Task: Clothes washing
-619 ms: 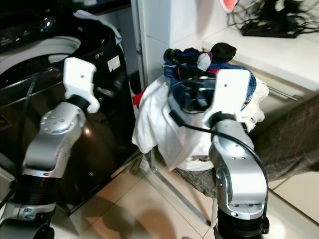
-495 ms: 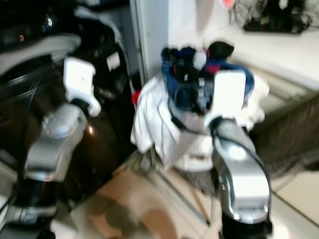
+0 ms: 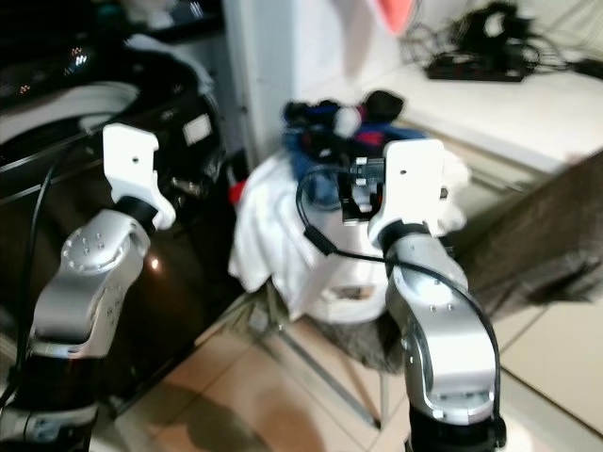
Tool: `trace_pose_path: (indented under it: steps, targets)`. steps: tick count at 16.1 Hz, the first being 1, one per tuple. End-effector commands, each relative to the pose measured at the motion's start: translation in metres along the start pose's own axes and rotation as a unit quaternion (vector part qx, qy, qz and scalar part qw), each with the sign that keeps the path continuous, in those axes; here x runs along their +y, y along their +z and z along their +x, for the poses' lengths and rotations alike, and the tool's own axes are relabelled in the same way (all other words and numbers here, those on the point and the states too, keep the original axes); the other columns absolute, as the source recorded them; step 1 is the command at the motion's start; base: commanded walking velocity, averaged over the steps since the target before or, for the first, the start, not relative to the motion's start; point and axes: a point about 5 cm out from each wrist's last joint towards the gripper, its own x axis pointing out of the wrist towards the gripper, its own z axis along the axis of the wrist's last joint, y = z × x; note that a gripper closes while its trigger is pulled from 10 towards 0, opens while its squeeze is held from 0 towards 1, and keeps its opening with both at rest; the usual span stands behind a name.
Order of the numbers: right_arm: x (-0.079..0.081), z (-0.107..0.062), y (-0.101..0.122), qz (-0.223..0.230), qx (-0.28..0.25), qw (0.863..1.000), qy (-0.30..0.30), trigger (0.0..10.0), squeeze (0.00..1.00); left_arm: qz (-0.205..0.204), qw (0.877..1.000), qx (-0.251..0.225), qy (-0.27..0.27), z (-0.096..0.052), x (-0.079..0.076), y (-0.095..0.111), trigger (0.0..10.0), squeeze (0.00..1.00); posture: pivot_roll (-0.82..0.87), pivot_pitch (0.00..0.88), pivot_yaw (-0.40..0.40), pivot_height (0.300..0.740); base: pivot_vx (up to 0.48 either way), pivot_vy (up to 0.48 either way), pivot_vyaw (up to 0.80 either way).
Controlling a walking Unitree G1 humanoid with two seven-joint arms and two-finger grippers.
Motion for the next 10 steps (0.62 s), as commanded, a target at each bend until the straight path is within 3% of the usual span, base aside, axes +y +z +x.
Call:
trace_pose_path:
  steps: [1, 10]
  targets:
    - [0.003, 0.002, 0.008, 0.003, -0.022, 1.000, 0.007, 10.0, 0.00, 0.005, 1.000, -0.004, 0.002, 0.001, 0.005, 0.004, 10.0, 0.00, -0.04, 0.000, 0.054, 0.740, 0.379, 0.000, 0.00]
    - [-0.001, 0.004, 0.021, -0.007, -0.061, 0.998, -0.004, 10.0, 0.00, -0.002, 1.000, -0.019, 0.011, 0.007, 0.010, 0.011, 10.0, 0.00, -0.04, 0.000, 0.062, 0.740, 0.378, 0.000, 0.00]
